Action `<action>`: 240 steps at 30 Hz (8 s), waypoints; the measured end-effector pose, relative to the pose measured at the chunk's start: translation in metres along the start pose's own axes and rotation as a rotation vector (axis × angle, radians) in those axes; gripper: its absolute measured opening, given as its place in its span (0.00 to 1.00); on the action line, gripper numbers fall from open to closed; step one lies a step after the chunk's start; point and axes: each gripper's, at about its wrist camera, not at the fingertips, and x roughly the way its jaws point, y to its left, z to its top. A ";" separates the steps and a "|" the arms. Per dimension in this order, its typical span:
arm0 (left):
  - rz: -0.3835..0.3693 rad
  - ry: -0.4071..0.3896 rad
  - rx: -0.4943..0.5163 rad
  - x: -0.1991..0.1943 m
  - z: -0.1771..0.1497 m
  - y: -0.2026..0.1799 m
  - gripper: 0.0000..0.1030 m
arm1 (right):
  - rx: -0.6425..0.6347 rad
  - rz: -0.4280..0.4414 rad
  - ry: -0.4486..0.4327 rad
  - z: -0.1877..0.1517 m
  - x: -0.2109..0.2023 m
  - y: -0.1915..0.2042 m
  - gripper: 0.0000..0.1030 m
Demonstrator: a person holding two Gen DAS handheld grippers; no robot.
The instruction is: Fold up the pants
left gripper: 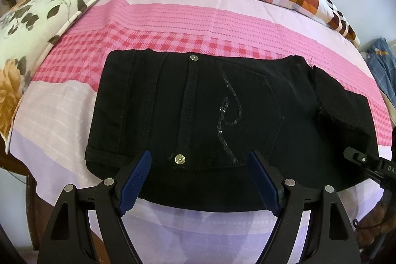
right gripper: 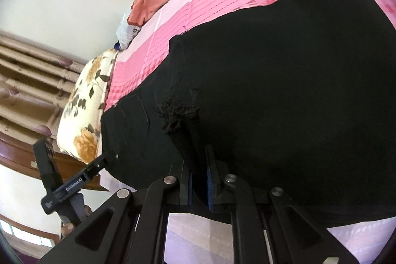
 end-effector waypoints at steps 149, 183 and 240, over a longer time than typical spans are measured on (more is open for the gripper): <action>-0.021 0.102 -0.005 0.022 -0.001 0.007 0.84 | -0.914 -0.376 0.054 -0.069 0.026 0.090 0.10; -0.240 0.109 -0.270 -0.005 0.005 0.060 0.85 | -0.353 0.076 -0.036 -0.010 -0.017 0.027 0.33; -0.805 -0.025 -0.839 0.050 -0.048 0.179 0.91 | -0.237 0.158 0.036 -0.024 0.014 0.011 0.77</action>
